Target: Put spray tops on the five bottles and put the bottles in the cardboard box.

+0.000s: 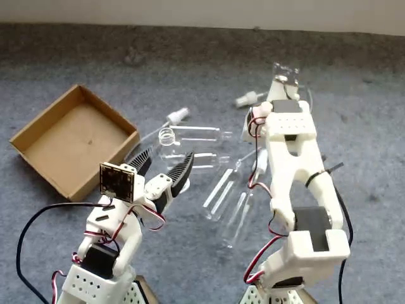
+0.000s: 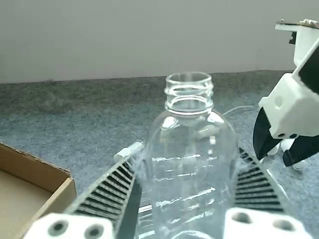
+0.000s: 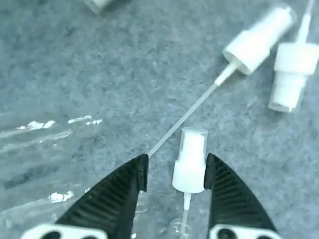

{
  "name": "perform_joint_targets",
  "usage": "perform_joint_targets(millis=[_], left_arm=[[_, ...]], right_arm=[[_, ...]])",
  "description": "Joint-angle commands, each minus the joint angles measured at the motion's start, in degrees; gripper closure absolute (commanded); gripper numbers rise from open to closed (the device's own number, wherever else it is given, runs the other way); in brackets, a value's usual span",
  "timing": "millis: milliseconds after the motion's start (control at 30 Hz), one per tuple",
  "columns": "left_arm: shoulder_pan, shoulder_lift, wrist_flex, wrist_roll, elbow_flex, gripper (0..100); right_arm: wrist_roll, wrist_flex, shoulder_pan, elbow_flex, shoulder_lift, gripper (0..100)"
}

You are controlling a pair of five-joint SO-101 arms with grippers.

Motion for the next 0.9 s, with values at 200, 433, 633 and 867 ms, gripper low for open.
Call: perform_joint_targets(millis=[200, 433, 633, 867], left_arm=[[-0.2, -0.7, 0.1, -0.8, 1.2, 88], [-0.2, -0.7, 0.1, -0.8, 1.2, 88], [-0.2, -0.7, 0.1, -0.8, 1.2, 88], [-0.2, -0.7, 0.1, -0.8, 1.2, 88]], right_arm=[[-6.0, 0.0, -0.4, 1.2, 4.1, 82.3], [-6.1, -0.1, 0.9, 1.3, 4.4, 82.3], [-6.1, -0.1, 1.9, 4.6, 8.0, 82.3], [-5.7, 0.0, 2.2, 4.6, 10.0, 87.8]])
